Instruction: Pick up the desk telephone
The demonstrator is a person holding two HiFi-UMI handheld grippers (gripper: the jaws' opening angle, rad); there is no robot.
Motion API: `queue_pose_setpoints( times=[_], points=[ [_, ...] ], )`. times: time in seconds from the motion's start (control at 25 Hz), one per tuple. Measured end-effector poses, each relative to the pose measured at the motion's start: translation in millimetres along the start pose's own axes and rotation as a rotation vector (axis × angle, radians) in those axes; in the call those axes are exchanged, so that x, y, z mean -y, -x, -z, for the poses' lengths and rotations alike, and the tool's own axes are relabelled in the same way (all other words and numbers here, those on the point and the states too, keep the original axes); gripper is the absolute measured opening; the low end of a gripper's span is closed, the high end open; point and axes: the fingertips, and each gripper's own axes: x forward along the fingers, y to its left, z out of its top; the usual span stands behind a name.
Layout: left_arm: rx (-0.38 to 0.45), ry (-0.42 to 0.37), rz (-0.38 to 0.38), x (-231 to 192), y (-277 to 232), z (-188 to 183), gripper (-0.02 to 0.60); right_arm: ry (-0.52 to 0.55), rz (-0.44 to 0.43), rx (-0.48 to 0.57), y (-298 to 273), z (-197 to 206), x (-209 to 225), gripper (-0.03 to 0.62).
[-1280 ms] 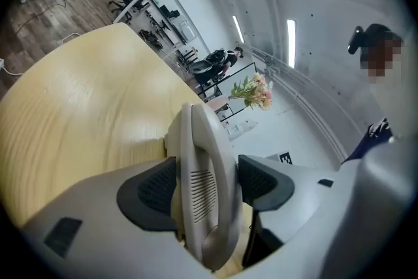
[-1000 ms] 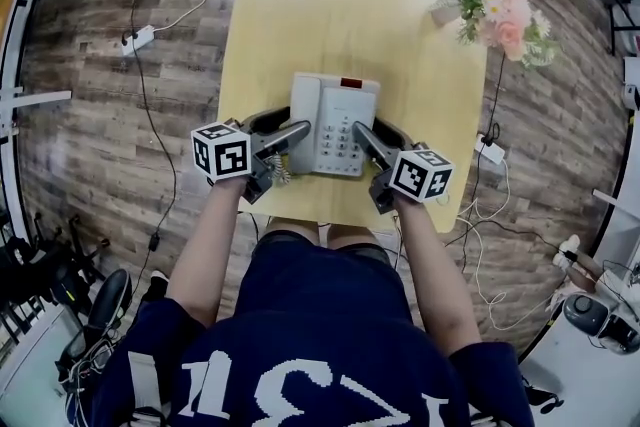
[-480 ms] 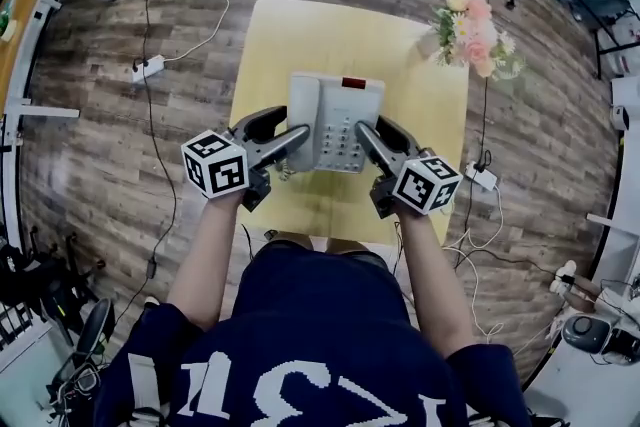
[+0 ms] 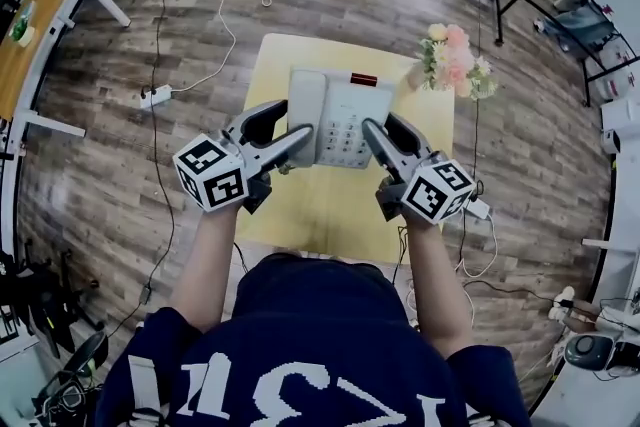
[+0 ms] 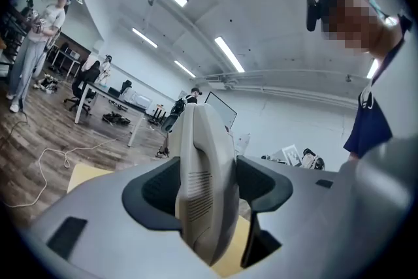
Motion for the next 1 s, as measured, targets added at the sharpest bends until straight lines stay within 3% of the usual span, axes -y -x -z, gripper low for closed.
queue_pose_setpoints(
  times=[0.24, 0.48, 1.0],
  points=[
    [0.056, -0.073, 0.001, 17.2, 4.0, -33.3, 0.278, 0.059, -0.035, 0.057, 3.0, -35.0, -17.8, 0.190],
    [0.073, -0.094, 0.002, 26.7, 8.3, -49.2, 0.278, 0.100, -0.052, 0.089, 5.4, -53.9, -30.3, 0.189],
    [0.080, -0.116, 0.014, 29.1, 13.1, -54.7, 0.278, 0.127, -0.046, 0.092, 4.8, -58.2, -38.1, 0.187]
  ],
)
